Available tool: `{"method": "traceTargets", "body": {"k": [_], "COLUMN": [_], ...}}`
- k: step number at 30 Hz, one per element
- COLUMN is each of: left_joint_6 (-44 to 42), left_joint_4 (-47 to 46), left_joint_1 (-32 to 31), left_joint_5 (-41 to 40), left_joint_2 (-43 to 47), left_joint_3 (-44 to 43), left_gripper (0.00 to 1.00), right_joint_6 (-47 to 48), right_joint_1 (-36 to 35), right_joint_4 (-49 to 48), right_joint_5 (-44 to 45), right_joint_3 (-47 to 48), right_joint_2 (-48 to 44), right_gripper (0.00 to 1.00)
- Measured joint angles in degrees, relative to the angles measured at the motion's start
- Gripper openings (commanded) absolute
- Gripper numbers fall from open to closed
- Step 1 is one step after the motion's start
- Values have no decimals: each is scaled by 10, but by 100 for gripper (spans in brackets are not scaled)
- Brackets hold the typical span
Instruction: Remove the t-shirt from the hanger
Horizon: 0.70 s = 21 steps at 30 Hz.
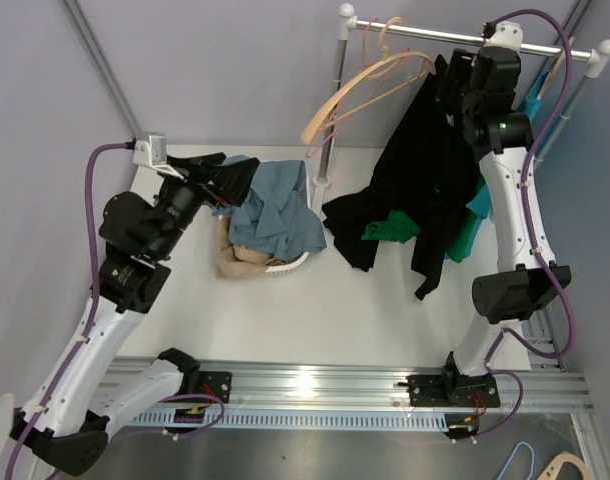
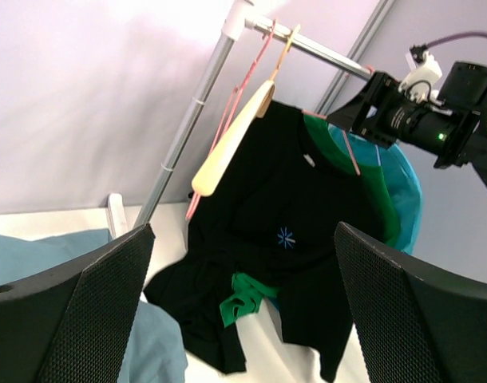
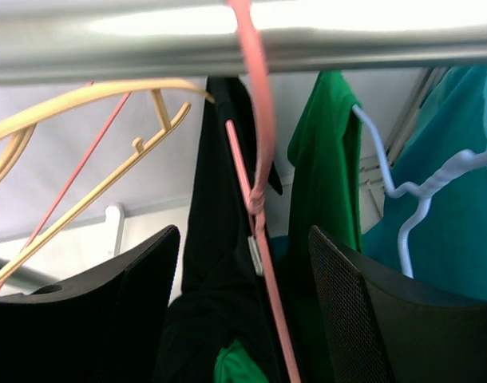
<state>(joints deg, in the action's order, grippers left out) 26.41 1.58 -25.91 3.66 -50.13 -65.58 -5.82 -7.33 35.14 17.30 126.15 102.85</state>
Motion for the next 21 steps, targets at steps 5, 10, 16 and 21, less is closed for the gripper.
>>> {"method": "traceTargets", "body": {"k": [5,10,16,21], "left_joint_6": [-2,-4,-5,-5], "left_joint_4": [-10,-10,-10,-9], "left_joint_1": [0,0,0,0], "left_joint_5": [-5,-5,-4,-4], "left_joint_2": [-2,-12,-22,-25], "left_joint_3": [0,0,0,0], "left_gripper": [100,99,100,100], "right_joint_6": [5,4,-2,-8], "right_joint_1": [5,14,21,23], "right_joint_4": [-31,-50,-54,-56], "right_joint_5": [8,3,-19,-37], "right_joint_3": [-8,-8,-5,-3], "right_joint_2": [2,7,15,16], "right_gripper": [51,26,0,0]}}
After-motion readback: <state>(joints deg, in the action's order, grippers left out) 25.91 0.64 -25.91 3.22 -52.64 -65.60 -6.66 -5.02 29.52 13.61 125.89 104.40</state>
